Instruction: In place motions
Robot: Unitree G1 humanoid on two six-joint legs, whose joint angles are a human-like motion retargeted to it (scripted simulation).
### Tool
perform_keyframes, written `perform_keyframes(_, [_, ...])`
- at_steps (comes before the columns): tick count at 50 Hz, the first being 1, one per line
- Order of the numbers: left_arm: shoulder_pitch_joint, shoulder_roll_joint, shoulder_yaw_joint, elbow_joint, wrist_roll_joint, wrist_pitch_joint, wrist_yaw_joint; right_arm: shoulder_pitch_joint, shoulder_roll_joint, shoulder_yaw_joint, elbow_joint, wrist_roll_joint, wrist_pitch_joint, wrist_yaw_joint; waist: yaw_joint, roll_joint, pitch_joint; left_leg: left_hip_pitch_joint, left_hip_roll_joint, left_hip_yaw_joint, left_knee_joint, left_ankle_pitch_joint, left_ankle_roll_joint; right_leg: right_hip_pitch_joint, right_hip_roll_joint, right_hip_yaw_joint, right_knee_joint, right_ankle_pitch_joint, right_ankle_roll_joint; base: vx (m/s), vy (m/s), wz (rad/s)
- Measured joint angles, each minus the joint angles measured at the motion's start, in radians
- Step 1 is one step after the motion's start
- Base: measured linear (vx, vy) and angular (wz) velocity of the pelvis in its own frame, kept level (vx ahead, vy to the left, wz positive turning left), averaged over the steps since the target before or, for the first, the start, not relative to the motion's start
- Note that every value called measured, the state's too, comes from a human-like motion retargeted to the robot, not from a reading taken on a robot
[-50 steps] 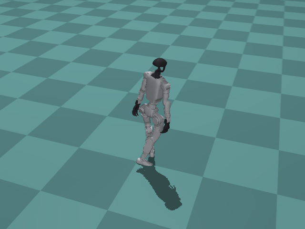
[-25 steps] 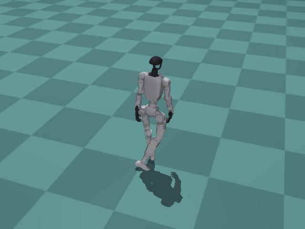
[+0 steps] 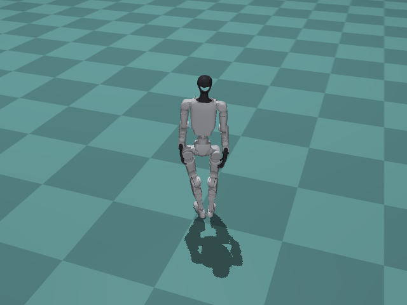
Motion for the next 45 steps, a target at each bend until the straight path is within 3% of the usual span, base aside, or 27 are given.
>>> perform_keyframes(2, [0.000, -0.007, 0.009, 0.062, -0.013, 0.016, 0.083, -0.003, 0.009, -0.001, -0.032, -0.036, 0.003, 0.010, -0.018, 0.003, -0.013, 0.023, -0.005, -0.085, -0.001, -0.016, -0.010, 0.039, -0.009, -0.103, -0.035, 0.001, 0.011, 0.17, -0.06, 1.29])
perform_keyframes(5, [0.033, -0.003, 0.036, 0.083, -0.082, -0.009, 0.134, -0.008, 0.024, 0.051, -0.085, -0.093, -0.009, 0.019, -0.013, 0.007, -0.026, 0.032, -0.004, -0.085, 0.001, -0.030, -0.008, 0.050, 0.010, -0.052, -0.040, -0.005, 0.000, 0.21, -0.04, 0.11])
perform_keyframes(14, [0.058, 0.003, 0.038, 0.097, 0.031, 0.032, 0.000, -0.052, 0.064, 0.138, -0.145, -0.107, -0.024, 0.044, 0.001, 0.039, -0.059, 0.039, 0.013, -0.086, 0.008, -0.062, -0.018, 0.073, 0.026, -0.085, -0.040, -0.020, -0.019, 0.13, 0.00, 0.13])
perform_keyframes(22, [0.046, 0.001, -0.010, 0.042, 0.086, 0.050, 0.009, -0.045, 0.078, 0.176, -0.126, -0.117, -0.025, 0.056, 0.190, 0.040, -0.066, -0.032, 0.044, 0.091, 0.044, -0.069, 0.007, 0.069, 0.071, 0.067, -0.041, -0.003, -0.039, 0.08, 0.00, -0.98])
perform_keyframes(26, [0.033, 0.005, -0.034, 0.032, 0.117, 0.056, -0.004, -0.045, 0.060, 0.220, -0.097, -0.225, 0.023, 0.010, 0.236, 0.040, -0.063, -0.034, 0.044, 0.126, 0.045, -0.083, 0.023, 0.074, 0.087, 0.101, -0.041, 0.001, -0.046, 0.04, 0.00, -0.50])
perform_keyframes(33, [0.033, 0.004, -0.030, 0.028, 0.112, 0.050, -0.001, -0.042, 0.021, 0.267, -0.030, -0.434, 0.045, -0.027, 0.153, 0.049, -0.081, 0.014, 0.042, 0.045, 0.019, -0.117, -0.001, 0.080, 0.080, 0.023, -0.045, -0.008, -0.045, 0.03, 0.00, 0.54])
perform_keyframes(45, [0.031, 0.004, -0.008, 0.035, 0.083, 0.054, -0.006, -0.032, 0.006, 0.084, 0.041, -0.118, 0.047, 0.006, 0.147, 0.048, -0.080, 0.011, 0.047, 0.060, 0.021, -0.151, 0.000, 0.077, 0.084, 0.037, -0.044, -0.001, -0.050, 0.00, 0.00, -0.02])
